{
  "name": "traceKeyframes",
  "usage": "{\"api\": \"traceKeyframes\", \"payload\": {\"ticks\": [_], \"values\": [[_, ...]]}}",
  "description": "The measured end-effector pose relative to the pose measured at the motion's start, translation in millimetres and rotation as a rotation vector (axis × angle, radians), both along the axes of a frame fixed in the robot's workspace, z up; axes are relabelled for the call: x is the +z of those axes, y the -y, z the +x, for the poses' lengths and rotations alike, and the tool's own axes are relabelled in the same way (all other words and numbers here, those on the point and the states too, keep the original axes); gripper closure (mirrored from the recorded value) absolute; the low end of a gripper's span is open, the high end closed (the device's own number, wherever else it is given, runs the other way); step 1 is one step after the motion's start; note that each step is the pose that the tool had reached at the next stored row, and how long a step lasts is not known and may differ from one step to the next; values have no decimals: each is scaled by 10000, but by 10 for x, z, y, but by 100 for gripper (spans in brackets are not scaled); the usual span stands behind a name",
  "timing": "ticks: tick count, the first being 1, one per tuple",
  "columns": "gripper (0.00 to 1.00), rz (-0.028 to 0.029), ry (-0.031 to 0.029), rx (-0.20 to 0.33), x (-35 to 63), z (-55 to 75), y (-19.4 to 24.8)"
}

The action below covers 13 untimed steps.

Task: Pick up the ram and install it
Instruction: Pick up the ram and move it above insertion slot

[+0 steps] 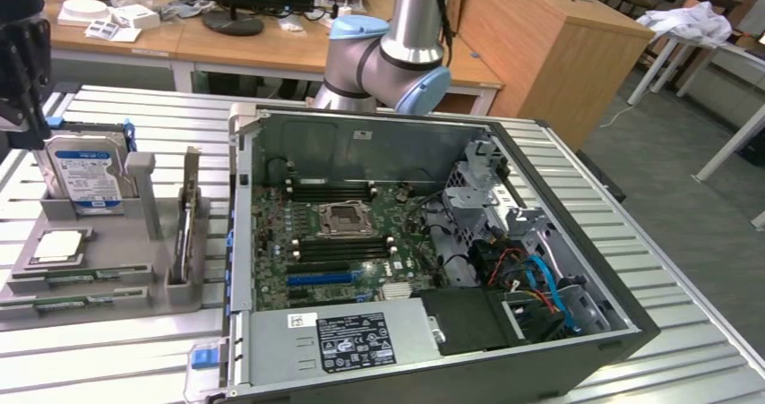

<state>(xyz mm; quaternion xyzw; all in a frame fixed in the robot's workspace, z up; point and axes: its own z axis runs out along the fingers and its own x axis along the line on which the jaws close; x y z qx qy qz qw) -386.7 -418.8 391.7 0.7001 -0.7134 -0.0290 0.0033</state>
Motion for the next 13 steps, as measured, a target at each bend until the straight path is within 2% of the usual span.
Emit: {"api": "traceKeyframes", "payload": {"ticks": [1, 2, 3, 8, 13], "values": [[77, 0, 0, 1, 0, 0, 1], [77, 0, 0, 2, 0, 0, 1], [70, 1, 0, 2, 0, 0, 1], [70, 1, 1, 1, -6, 0, 1], [70, 2, 24, 3, -90, 0, 2]]}}
